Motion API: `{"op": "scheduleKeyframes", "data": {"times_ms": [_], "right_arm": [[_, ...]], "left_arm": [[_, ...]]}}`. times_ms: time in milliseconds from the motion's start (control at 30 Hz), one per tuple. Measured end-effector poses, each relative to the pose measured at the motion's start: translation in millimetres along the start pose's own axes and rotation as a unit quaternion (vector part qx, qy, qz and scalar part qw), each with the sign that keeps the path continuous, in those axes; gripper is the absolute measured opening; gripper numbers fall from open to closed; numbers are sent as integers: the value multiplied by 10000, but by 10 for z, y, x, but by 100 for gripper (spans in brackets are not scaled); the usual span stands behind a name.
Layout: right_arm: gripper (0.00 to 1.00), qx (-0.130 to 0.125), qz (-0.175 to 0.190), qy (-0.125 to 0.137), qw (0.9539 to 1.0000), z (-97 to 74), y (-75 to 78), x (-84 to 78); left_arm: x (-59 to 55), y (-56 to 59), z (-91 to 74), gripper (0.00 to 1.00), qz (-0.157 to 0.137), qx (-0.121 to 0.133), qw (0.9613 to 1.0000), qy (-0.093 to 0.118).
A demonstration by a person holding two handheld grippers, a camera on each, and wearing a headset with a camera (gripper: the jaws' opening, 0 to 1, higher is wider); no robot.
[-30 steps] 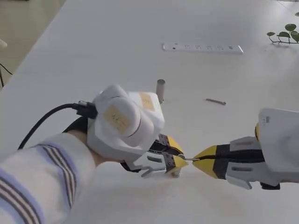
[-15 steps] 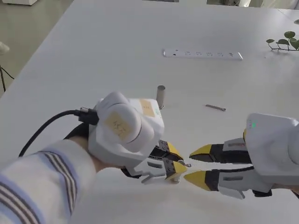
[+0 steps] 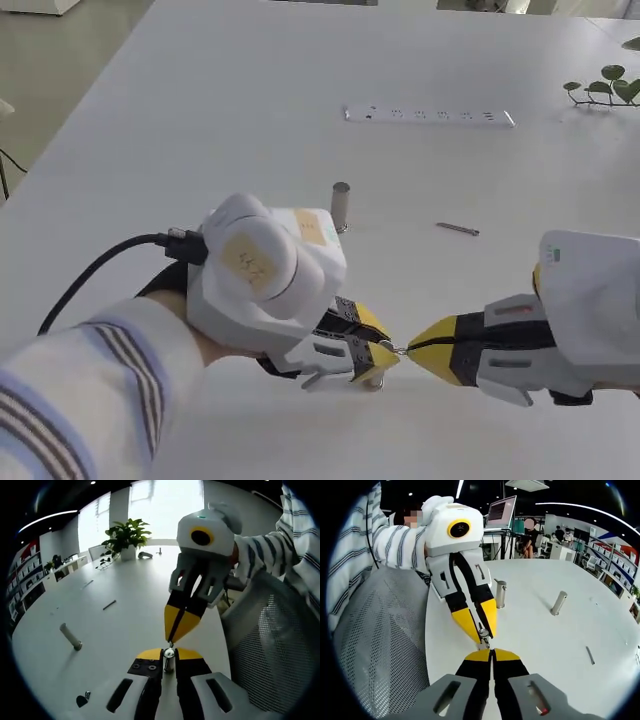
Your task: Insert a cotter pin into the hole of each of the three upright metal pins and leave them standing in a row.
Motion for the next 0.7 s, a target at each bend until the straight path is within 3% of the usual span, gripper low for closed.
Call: {"op": "scheduleKeyframes", "data": {"times_ms": [333,633,700], "right_arm": [[0,95,-14,60,9999,66,9,36],[2,-95,152,88,9998,21,46,-26],[4,-104,263,113,9995,19,42,-52]], "left_arm": [[-3,3,-1,5,-28,14,10000,19],[-16,34,-21,6,103,52,9999,43],[-12,49,-46,9,136,32,9998,146]]}}
Point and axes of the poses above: the centre of the closed fingertips' face, and the gripper's own axes: z roughly forward along the fingers, y roughly to its right, x roughly out of its top, the point moved 8 cm from there along -z, roughly backward along the fingers, and after that the axes turned 8 degrees about -x, right-handed, at the moved point
